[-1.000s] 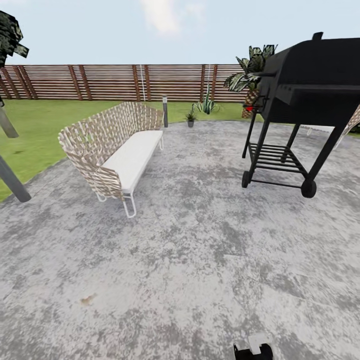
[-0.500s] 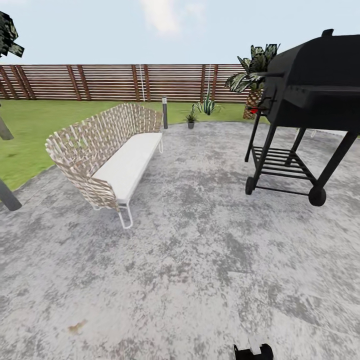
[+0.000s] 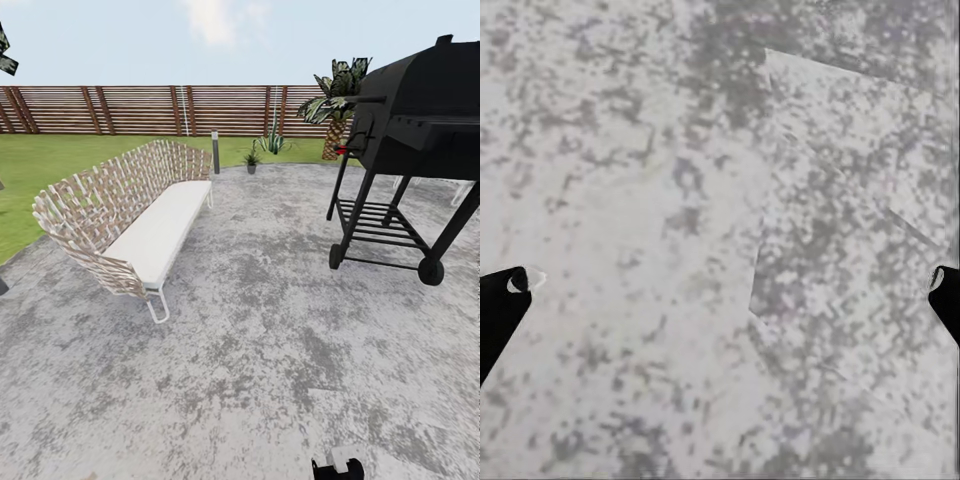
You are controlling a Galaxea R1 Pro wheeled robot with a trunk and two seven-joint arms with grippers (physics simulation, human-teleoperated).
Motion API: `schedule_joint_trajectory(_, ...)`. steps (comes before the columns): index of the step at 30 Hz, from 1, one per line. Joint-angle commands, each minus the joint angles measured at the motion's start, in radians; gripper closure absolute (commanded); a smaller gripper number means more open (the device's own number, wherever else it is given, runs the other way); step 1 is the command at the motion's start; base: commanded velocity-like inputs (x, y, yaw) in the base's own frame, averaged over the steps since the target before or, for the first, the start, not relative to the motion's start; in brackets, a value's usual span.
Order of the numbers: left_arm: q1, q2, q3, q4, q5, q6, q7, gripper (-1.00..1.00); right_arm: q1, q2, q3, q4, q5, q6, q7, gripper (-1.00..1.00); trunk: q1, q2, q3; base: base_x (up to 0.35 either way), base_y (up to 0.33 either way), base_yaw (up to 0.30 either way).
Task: Pick up the pesticide atomizer in the garden and spray insectifuge to fully cover both potted plants in the garden.
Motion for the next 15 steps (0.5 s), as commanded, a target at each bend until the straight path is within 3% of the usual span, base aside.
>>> schedule_joint_trajectory(1, -0.001, 0.000, 0.005, 0.000, -0.011, -0.004, 0.004, 1.00, -0.001, 0.000, -0.001, 0.001, 0.011, -0.002, -0.007, -1.00, 0.000, 0.000, -0.001, 0.340, 0.000, -0.261)
schedule_joint_trajectory(4, 0.000, 0.000, 0.005, 0.001, -0.011, -0.004, 0.004, 1.00, -0.001, 0.000, -0.001, 0.001, 0.011, -0.002, -0.007, -1.00, 0.000, 0.000, -0.001, 0.340, 0.000, -0.171)
schedule_joint_trajectory(15, 0.000, 0.000, 0.005, 0.001, -0.011, -0.004, 0.004, 1.00, -0.001, 0.000, 0.001, 0.002, 0.014, 0.000, -0.002, -1.00, 0.000, 0.000, -0.001, 0.340, 0.000, -0.006)
